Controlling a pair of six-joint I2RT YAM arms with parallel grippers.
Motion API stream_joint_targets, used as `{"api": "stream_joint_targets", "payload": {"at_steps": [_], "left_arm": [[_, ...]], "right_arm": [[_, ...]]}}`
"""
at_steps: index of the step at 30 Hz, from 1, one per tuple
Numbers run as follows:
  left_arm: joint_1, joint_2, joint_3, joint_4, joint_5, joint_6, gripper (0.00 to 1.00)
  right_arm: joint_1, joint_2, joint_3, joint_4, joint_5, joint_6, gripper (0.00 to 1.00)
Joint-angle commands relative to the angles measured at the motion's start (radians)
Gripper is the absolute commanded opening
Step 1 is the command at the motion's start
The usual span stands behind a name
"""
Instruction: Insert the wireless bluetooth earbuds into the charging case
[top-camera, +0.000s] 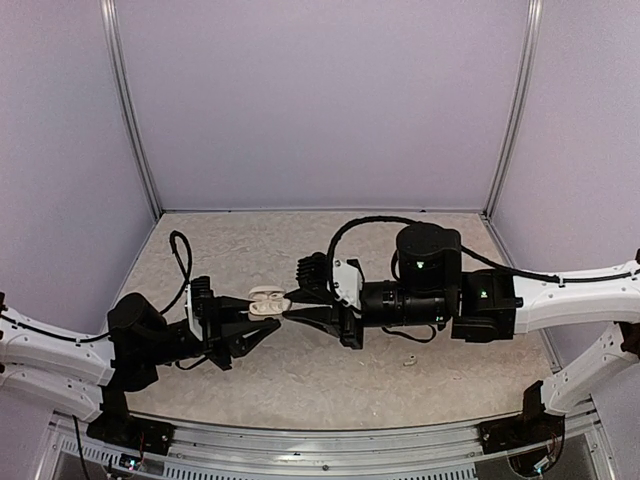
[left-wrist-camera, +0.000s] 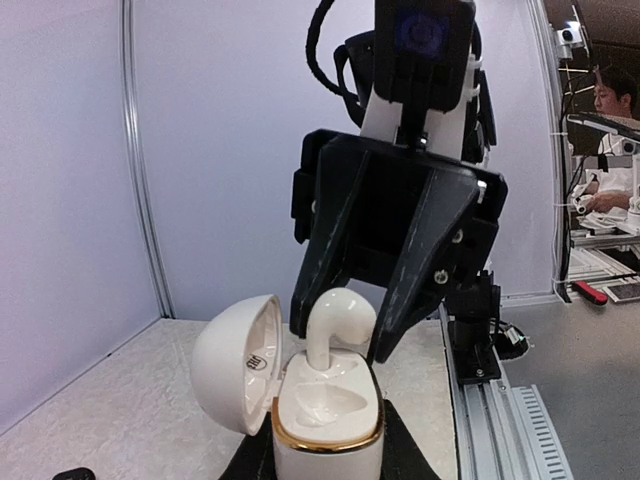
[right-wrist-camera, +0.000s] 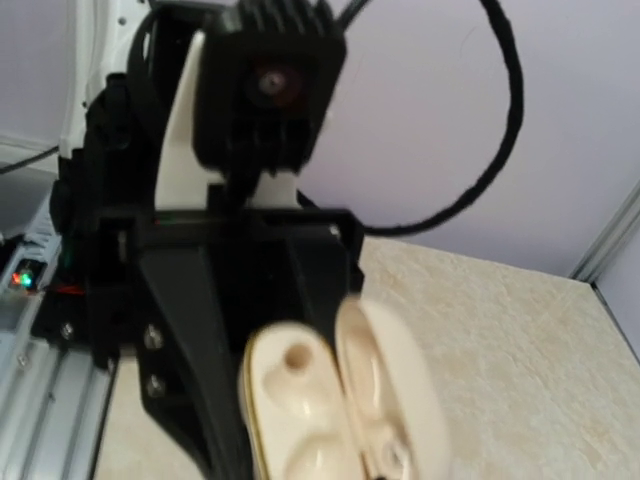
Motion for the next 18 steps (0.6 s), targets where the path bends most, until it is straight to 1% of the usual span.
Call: {"api": "stream_joint_targets", "payload": {"at_steps": [1,5,12,13,16,18], "left_arm": [[0.005,-0.022,0.04,0.144,0.014,-0.007,0.07],[0.006,-0.023,0.037,0.147,0.012,-0.012,0.07],[0.01,-0.023,0.033,0.147,0.02,-0.016,0.07],[0.01,-0.024,0.032,0.145,0.025,-0.016,0.07],[0.013,-0.026,0.03,0.138,0.043,-0.019,0.07],[0.016,-0.028,0.03,0.13,0.063,-0.023,0.07]], "right_arm": [[-0.007,-0.01,-0.002,-0.125,0.046,0.009,0.28],[-0.007,-0.03,-0.001,-0.131,0.037,0.013,0.33],[-0.009,-0.073,-0.02,-0.117,0.047,0.038,0.34],[-0.011,-0.084,-0.018,-0.116,0.044,0.046,0.35],[-0.021,-0.108,-0.016,-0.114,0.027,0.068,0.48],[-0.026,-0.121,-0.01,-0.117,0.017,0.077,0.51]]}}
